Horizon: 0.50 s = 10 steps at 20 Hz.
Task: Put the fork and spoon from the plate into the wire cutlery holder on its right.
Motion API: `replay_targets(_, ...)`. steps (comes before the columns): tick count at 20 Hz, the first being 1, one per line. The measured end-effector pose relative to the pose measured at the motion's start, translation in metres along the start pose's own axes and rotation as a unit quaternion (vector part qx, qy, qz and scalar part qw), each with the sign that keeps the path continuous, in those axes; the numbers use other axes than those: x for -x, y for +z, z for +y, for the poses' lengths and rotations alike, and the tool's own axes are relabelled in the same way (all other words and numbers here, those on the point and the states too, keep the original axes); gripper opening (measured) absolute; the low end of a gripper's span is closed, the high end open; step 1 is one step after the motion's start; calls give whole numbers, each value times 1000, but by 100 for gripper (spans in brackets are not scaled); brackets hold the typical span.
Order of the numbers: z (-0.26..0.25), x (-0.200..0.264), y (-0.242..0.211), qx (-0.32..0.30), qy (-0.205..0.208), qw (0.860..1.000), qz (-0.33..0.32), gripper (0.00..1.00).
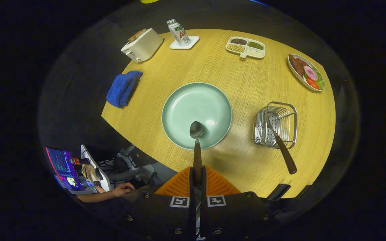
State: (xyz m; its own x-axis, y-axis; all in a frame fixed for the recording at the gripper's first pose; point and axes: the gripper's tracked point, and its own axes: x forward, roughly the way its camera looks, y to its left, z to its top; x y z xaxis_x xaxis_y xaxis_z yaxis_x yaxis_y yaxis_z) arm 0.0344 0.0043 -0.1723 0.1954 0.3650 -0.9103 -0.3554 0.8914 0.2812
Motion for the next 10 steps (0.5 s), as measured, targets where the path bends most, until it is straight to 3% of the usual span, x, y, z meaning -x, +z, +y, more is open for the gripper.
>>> replay_targets(10, -26, 50, 1, -22, 14, 999, -28, 5)
